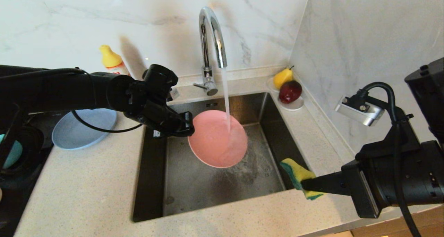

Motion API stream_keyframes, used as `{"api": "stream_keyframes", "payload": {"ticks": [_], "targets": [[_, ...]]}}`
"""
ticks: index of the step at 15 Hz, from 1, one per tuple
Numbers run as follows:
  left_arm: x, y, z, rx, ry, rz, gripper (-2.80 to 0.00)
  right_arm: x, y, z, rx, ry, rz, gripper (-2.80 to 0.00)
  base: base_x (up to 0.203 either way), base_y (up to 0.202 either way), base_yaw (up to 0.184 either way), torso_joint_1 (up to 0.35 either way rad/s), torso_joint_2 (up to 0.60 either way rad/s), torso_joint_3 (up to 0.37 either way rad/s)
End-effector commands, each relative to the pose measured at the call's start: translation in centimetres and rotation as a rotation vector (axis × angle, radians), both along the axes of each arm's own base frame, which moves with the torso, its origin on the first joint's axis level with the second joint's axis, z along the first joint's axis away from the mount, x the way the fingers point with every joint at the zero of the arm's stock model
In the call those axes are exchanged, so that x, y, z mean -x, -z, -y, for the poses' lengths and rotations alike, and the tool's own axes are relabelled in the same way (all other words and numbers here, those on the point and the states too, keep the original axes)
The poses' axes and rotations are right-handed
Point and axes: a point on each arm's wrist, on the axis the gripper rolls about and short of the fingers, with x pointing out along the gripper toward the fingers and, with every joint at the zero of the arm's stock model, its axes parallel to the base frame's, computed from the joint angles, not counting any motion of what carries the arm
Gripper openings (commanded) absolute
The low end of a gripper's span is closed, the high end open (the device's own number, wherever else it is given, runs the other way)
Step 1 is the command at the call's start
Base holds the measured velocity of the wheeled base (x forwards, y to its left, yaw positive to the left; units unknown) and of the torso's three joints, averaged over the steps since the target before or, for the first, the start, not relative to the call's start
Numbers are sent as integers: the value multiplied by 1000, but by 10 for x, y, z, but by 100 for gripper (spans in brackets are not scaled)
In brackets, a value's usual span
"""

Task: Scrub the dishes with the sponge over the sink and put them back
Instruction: Wash the plate

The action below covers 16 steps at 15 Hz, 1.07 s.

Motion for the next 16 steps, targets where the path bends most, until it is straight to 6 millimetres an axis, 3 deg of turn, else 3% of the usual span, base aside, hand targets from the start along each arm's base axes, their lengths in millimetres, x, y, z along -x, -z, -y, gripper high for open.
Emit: {"api": "stream_keyframes", "payload": {"ticks": [1, 4, 9, 16], "targets": [[10, -10, -17, -72, -42, 40, -280, -5, 5, -5, 14, 0, -20, -280, 0, 0, 0, 0, 0, 0], [13, -13, -44, -263, -169, 86, -280, -11, 12, -10, 35, 1, -44, -280, 0, 0, 0, 0, 0, 0], [6, -25, -75, -331, -296, 175, -280, -15, 16, -14, 47, -1, -57, -280, 0, 0, 0, 0, 0, 0], [7, -43, -82, -434, -371, 304, -280, -16, 19, -15, 55, -1, -67, -280, 0, 0, 0, 0, 0, 0]]}}
